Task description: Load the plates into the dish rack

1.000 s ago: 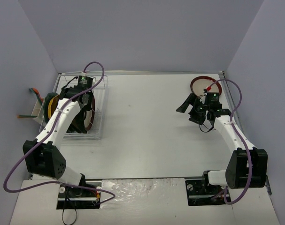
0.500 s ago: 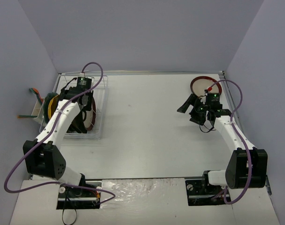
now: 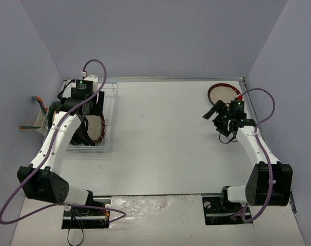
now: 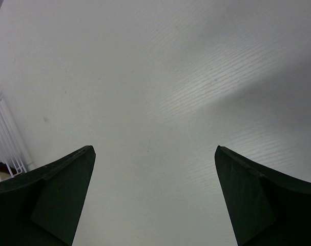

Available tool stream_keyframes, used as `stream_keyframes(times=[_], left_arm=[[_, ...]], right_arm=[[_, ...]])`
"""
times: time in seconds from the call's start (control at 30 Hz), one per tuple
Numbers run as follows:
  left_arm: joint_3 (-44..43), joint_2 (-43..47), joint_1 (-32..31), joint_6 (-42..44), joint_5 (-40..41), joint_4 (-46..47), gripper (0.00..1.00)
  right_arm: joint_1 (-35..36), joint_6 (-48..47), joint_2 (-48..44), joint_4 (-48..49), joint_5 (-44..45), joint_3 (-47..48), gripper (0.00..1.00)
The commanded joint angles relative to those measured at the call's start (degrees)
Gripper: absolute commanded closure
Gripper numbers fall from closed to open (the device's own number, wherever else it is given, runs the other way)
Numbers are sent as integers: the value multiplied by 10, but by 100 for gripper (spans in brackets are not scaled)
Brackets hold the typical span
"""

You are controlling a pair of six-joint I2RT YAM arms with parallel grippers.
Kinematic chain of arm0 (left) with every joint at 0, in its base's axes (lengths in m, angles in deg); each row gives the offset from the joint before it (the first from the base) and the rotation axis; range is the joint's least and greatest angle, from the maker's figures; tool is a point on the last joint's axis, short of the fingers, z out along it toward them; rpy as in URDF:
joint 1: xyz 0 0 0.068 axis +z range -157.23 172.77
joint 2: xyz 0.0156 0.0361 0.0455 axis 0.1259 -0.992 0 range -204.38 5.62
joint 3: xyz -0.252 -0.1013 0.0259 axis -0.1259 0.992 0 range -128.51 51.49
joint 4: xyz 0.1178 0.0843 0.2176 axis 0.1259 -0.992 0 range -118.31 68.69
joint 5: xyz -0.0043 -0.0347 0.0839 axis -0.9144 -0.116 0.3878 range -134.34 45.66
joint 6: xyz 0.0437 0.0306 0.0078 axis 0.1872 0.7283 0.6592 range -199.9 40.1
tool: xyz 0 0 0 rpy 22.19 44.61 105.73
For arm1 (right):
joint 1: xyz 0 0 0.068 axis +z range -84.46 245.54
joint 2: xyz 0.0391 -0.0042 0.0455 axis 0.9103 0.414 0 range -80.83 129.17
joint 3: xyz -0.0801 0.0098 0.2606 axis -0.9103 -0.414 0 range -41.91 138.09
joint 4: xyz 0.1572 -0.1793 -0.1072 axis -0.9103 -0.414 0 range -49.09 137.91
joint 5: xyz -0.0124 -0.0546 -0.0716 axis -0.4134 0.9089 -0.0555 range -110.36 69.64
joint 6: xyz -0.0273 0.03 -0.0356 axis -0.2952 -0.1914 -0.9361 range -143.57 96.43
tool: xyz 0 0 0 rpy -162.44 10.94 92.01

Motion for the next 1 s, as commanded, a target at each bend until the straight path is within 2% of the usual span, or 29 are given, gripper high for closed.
stream_keyframes(times=[0.0,0.07,0.23,0.33,0.63,0.8,0.97], left_arm=[[-53,40,4,2,-16,7,26],[-58,44,4,-6,-33,5,24],[-51,81,5,-32,-64,-4,8],[-40,106,6,-50,-64,-12,3],[32,180,8,-95,-80,-19,3],[66,215,9,-107,-74,-22,3],[84,233,9,-117,-81,-24,3]], right_arm=[[-15,41,7,25,106,47,0],[-24,55,22,34,134,55,0],[-69,97,88,88,181,93,0],[-89,110,138,106,212,135,1],[-108,131,320,125,227,250,10],[-111,128,382,134,234,290,17],[-120,118,430,145,219,322,33]])
